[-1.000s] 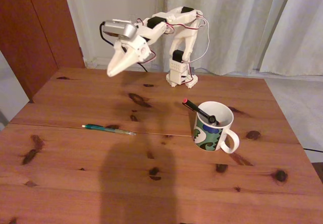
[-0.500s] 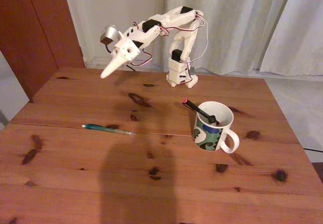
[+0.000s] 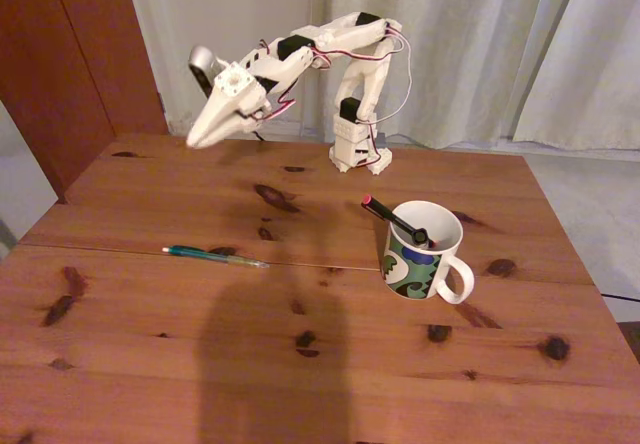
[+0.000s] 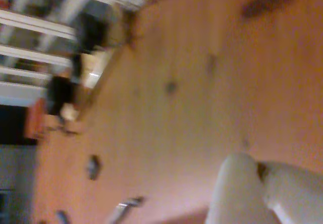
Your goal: Clean up the desk and place the pens and markers into the cup
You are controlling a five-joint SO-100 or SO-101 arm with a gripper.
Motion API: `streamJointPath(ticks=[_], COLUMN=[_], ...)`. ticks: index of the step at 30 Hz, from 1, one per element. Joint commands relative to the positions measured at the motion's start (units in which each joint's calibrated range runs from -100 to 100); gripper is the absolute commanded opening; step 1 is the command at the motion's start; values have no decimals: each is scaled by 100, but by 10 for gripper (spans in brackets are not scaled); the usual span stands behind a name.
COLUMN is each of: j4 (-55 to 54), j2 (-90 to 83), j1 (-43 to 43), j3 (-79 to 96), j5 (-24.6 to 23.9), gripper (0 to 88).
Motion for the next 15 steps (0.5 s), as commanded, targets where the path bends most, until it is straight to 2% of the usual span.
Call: streamJointPath(ticks=[1, 10, 15], j4=[857, 4341, 5347], j2=[201, 1467, 2303], j1=[-30, -54, -70], j3=[-733, -3023, -3808], j5=[14, 19, 24], gripper=[5, 5, 5])
